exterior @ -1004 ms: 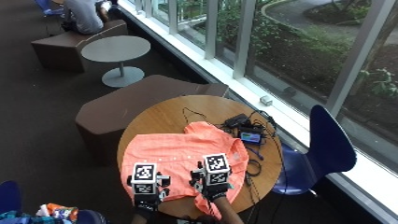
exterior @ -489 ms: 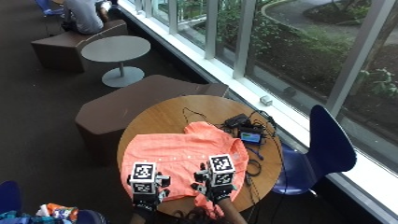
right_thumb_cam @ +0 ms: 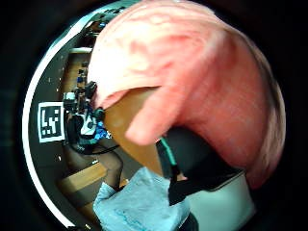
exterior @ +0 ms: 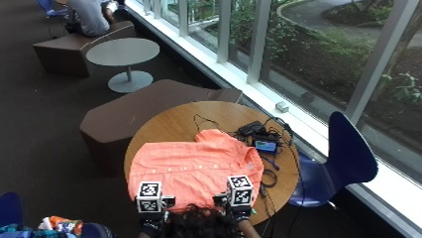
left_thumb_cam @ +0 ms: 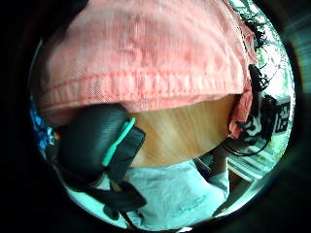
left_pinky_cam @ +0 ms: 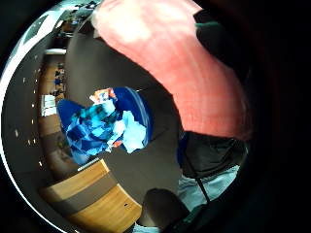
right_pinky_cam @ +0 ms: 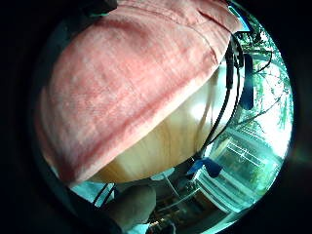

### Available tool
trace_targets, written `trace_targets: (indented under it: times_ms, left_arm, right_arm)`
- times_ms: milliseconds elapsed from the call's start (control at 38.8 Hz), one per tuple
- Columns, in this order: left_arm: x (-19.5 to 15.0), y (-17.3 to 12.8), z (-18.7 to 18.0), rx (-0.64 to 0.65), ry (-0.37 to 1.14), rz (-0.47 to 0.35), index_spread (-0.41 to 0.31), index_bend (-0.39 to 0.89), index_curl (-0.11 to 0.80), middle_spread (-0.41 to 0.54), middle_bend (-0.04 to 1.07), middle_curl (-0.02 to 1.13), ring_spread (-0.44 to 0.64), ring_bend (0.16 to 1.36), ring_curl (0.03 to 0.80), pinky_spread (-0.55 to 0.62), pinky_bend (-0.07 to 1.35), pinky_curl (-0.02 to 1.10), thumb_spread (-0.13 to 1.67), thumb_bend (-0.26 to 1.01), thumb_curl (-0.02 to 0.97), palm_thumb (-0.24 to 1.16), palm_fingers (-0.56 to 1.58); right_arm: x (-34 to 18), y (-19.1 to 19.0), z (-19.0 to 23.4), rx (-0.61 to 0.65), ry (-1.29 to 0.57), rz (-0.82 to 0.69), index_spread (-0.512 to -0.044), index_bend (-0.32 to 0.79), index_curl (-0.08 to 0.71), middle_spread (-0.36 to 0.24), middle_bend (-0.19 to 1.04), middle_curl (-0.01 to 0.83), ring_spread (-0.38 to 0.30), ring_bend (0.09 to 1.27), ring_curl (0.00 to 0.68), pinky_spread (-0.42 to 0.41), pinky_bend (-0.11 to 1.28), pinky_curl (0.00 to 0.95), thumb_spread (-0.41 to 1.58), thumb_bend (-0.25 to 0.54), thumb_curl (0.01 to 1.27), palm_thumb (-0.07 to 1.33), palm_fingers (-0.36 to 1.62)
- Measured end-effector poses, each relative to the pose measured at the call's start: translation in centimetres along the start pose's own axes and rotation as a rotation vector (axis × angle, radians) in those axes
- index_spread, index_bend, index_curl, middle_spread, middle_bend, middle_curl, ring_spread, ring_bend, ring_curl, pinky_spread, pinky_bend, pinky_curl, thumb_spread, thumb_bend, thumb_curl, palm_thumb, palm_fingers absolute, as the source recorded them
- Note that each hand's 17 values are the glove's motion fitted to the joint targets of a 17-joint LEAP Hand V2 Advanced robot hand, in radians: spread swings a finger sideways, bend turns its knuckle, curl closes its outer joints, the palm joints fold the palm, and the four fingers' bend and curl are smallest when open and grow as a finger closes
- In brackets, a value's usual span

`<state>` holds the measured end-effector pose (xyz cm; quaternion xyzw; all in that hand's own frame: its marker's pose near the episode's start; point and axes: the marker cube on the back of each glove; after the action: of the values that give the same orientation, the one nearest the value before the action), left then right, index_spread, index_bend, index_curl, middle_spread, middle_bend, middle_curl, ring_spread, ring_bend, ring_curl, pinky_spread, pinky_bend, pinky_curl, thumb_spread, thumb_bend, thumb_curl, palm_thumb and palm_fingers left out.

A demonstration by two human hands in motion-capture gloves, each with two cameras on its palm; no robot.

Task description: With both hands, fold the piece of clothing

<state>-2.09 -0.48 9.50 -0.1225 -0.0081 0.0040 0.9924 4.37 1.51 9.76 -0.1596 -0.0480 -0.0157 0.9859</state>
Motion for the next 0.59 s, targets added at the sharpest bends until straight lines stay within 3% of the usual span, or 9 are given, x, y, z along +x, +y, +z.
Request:
trace_targets:
  times_ms: [103,155,206,232,258,361,438,515,592]
  left_arm:
    - [-0.6,-1.7,1.2,0.206,0.027,0.000,-0.099,0.19,0.238,0.029,0.18,0.34,0.13,0.57,0.286,0.23,0.55,0.29,1.15,-0.02,0.234,0.20,0.34]
    - [-0.7,-2.2,1.0,0.339,0.038,-0.012,-0.126,0.24,0.265,-0.037,0.19,0.34,0.06,0.54,0.272,0.15,0.56,0.29,1.18,0.00,0.239,0.23,0.50]
    - [-0.9,-2.2,0.2,0.452,0.044,-0.033,-0.148,0.23,0.279,-0.089,0.19,0.35,0.01,0.53,0.271,0.08,0.60,0.30,1.20,0.02,0.247,0.27,0.63]
    - [-0.9,-2.2,-0.3,0.495,0.049,-0.040,-0.170,0.24,0.288,-0.116,0.20,0.34,-0.05,0.53,0.267,0.02,0.62,0.30,1.22,0.05,0.258,0.33,0.76]
    - [-0.9,-2.3,-1.0,0.535,0.056,-0.042,-0.180,0.24,0.292,-0.133,0.19,0.34,-0.07,0.52,0.257,-0.01,0.61,0.29,1.23,0.05,0.259,0.34,0.78]
    - [-1.0,-2.1,-4.1,0.644,0.090,-0.025,-0.255,0.28,0.331,-0.231,0.26,0.37,-0.22,0.51,0.272,-0.16,0.55,0.30,1.26,0.09,0.278,0.44,1.13]
    - [-1.5,-0.6,-6.4,0.691,0.076,0.006,-0.280,0.23,0.340,-0.275,0.30,0.41,-0.28,0.54,0.312,-0.23,0.56,0.33,1.27,0.10,0.283,0.48,1.24]
    - [-3.4,0.8,-7.9,0.730,-0.048,0.059,-0.299,0.19,0.348,-0.305,0.32,0.43,-0.33,0.56,0.334,-0.29,0.60,0.35,1.28,0.10,0.284,0.50,1.30]
    - [-3.5,2.1,-9.0,0.734,-0.084,0.176,-0.315,0.13,0.336,-0.340,0.39,0.46,-0.37,0.64,0.368,-0.35,0.66,0.37,1.27,0.09,0.284,0.51,1.43]
  right_arm:
    - [0.9,-0.4,-0.2,0.099,-0.024,0.033,-0.338,0.19,0.247,-0.011,0.20,0.280,0.100,0.30,0.227,0.193,0.52,0.325,1.13,0.025,0.29,0.43,0.24]
    - [1.6,-1.3,-0.6,0.221,-0.004,0.059,-0.341,0.24,0.272,-0.032,0.20,0.286,0.061,0.30,0.226,0.158,0.47,0.314,1.17,0.061,0.30,0.50,0.33]
    - [2.3,-2.5,-0.9,0.361,0.031,0.067,-0.345,0.29,0.283,-0.064,0.20,0.293,-0.003,0.31,0.222,0.104,0.43,0.295,1.20,0.103,0.32,0.59,0.49]
    - [2.6,-3.2,-1.0,0.425,0.048,0.057,-0.345,0.34,0.307,-0.108,0.21,0.302,-0.071,0.37,0.246,0.032,0.45,0.303,1.21,0.138,0.34,0.65,0.76]
    - [2.8,-3.8,-1.2,0.480,0.062,0.041,-0.342,0.32,0.288,-0.120,0.19,0.293,-0.096,0.35,0.222,0.007,0.44,0.279,1.22,0.142,0.34,0.67,0.78]
    - [2.5,-4.1,-3.4,0.632,0.032,-0.057,-0.331,0.30,0.317,-0.182,0.21,0.319,-0.207,0.42,0.269,-0.124,0.44,0.294,1.22,0.179,0.36,0.77,1.08]
    - [2.4,-2.8,-5.1,0.645,0.005,-0.117,-0.326,0.21,0.337,-0.222,0.27,0.355,-0.261,0.51,0.325,-0.192,0.46,0.331,1.22,0.184,0.35,0.80,1.25]
    - [2.4,-0.2,-6.8,0.584,0.008,-0.170,-0.322,0.18,0.355,-0.241,0.29,0.374,-0.285,0.53,0.350,-0.234,0.47,0.346,1.23,0.186,0.35,0.83,1.29]
    - [2.2,2.6,-8.0,0.467,0.029,-0.224,-0.321,0.16,0.355,-0.254,0.31,0.391,-0.298,0.56,0.365,-0.269,0.49,0.357,1.23,0.182,0.35,0.85,1.32]
